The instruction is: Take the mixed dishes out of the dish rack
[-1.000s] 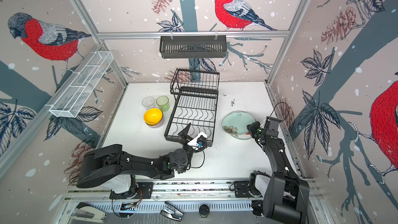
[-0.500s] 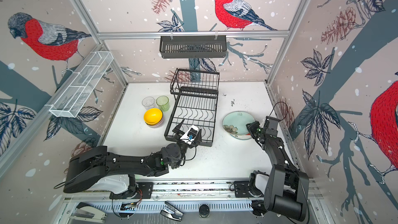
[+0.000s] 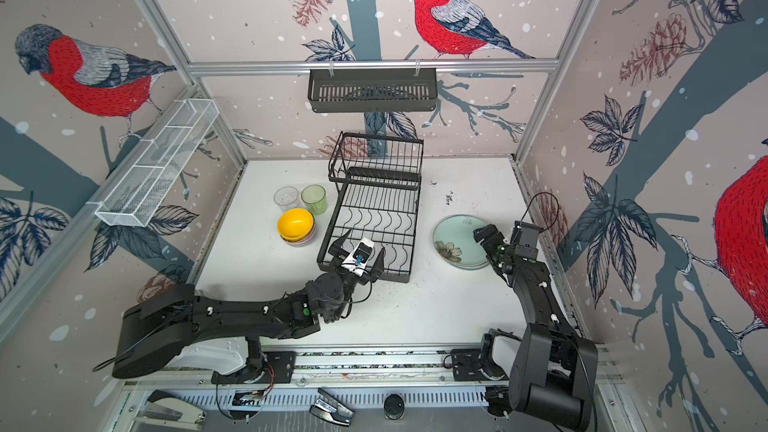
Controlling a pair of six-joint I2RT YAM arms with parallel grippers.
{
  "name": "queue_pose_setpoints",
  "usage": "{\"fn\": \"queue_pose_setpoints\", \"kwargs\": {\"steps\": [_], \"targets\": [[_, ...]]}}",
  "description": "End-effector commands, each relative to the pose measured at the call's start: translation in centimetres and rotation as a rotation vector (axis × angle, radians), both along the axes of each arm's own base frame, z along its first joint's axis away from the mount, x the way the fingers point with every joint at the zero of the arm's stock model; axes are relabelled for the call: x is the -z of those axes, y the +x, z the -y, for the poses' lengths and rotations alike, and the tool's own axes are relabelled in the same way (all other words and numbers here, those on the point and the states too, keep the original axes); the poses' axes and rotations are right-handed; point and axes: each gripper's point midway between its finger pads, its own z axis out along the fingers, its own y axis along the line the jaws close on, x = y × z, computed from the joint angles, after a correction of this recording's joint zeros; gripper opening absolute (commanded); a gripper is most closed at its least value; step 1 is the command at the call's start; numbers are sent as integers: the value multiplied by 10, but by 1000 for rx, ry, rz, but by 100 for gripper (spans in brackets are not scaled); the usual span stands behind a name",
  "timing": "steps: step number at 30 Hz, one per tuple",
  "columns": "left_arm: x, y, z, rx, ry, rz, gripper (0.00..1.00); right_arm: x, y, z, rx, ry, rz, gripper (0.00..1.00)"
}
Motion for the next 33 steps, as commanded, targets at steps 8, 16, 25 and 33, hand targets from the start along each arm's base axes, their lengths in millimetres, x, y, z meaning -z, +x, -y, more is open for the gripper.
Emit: {"fn": "queue_pose_setpoints", "kwargs": {"steps": [8,16,25,33], "targets": [[-1,15,-14,29,-149,-96,98,0,-4,26,74,-308,-119,100],[-6,39,-55,-57,-229,-130,98,-8,3,29,89,-386,-122,100],[-13,81,-131,-282,-274,-133,98,-49,28,16,89,-409,192,100],[-11,108,-227,-532,-321,-76,99,-104,39,0,126,-588,534,100]]}}
